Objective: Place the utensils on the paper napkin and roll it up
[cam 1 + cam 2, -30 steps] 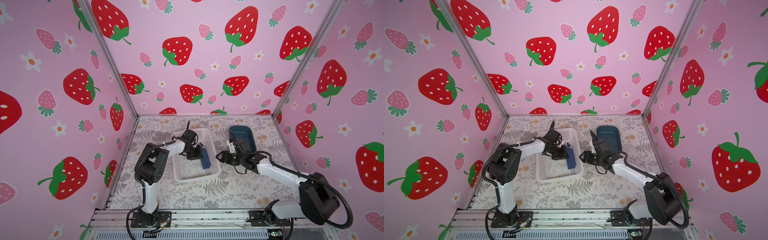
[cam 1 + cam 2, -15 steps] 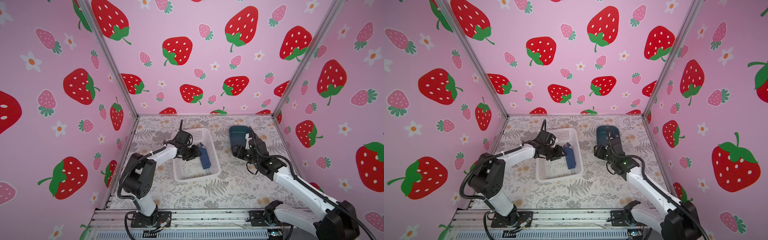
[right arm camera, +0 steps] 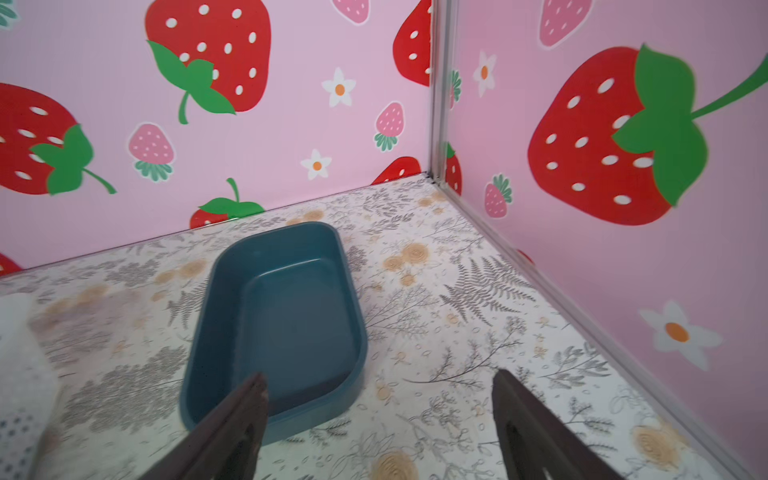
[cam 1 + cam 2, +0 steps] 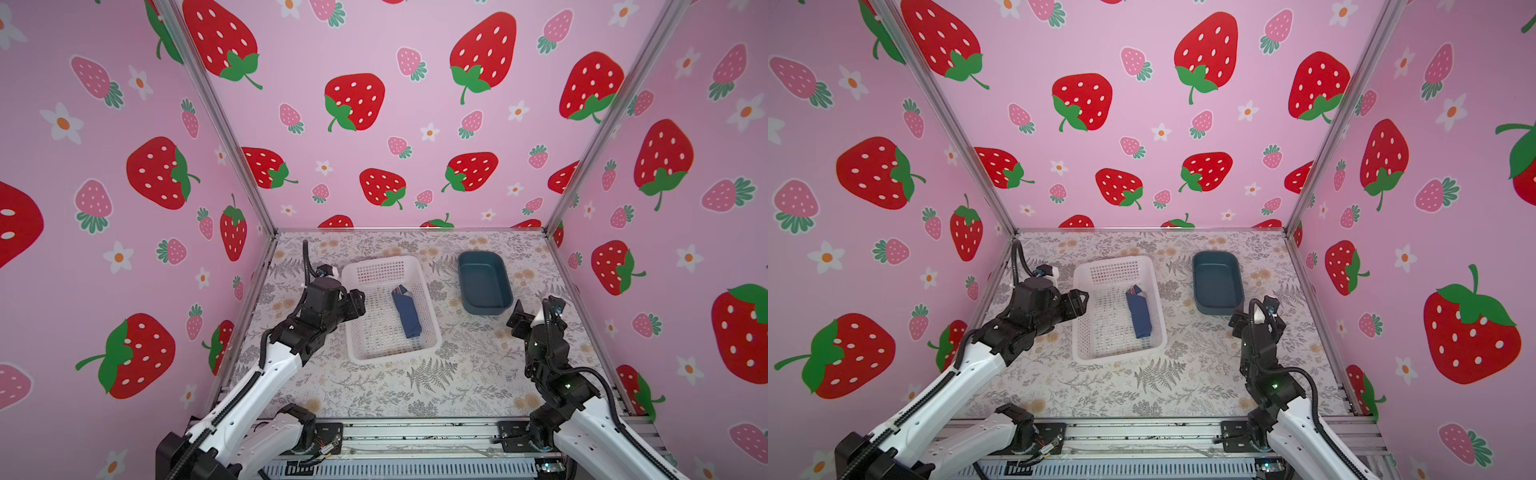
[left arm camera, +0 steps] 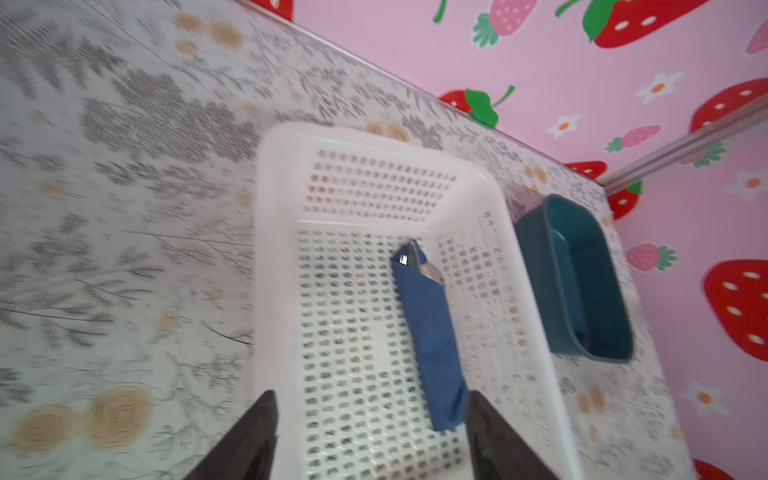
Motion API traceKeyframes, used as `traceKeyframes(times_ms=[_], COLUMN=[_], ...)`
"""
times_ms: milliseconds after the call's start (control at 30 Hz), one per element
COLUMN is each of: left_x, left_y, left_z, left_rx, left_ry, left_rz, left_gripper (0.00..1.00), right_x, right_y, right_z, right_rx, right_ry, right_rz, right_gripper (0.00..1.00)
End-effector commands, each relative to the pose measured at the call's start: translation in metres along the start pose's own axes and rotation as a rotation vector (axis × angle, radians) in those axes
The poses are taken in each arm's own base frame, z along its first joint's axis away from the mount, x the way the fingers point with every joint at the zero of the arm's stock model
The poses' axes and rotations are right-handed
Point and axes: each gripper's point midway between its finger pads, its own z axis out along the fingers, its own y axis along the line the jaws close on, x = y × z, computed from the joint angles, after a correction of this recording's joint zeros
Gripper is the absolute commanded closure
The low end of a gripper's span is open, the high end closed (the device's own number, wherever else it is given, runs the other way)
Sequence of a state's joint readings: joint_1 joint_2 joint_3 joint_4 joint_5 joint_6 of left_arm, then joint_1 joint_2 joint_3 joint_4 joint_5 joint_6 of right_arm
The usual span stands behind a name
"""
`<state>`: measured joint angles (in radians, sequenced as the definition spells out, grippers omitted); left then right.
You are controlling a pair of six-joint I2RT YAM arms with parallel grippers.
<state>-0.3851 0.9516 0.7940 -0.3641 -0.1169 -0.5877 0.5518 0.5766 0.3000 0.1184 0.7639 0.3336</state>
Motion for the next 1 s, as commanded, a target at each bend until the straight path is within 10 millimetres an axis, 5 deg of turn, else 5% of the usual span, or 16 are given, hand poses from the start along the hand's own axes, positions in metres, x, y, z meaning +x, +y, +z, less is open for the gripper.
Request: traceKeyframes(times_ms=[0, 100, 233, 367, 667, 967], left_x=[-0.006, -0.012, -0.024, -0.024, -0.022, -0.027], left_y=[0.065, 0.106, 0.142, 0.171, 0.187, 0.175], left_z=[-0.015, -0.025, -0.036, -0.02, 0.036, 0.074], left_rx=[-0.28, -0.455, -0.601, -0.681, -0.733, -0.519], left_ry=[-0.106, -0.152, -0.22, -0.302, -0.302, -0.344], left_rz=[0.045, 0.053, -0.03, -0.027, 0.173, 0.182], left_gripper=[0.17, 0.03, 0.01, 0.01, 0.01, 0.01], right_x=[0.001, 0.026, 0.05, 0.055, 0.038, 0.029], right_y=[-0.01, -0.009, -0.003, 0.004, 0.003, 0.001], right_z=[0.012, 0.029, 0.052, 0.065, 0.079, 0.087], right_rx=[0.087, 0.108, 0.087, -0.001, -0.09, -0.108], right_ry=[-0.038, 0.037, 0.101, 0.061, -0.078, -0.168], right_rz=[-0.133, -0.207, -0.29, -0.281, -0.207, -0.175], right_gripper=[0.13, 0.1, 0.09, 0.08, 0.08, 0.07])
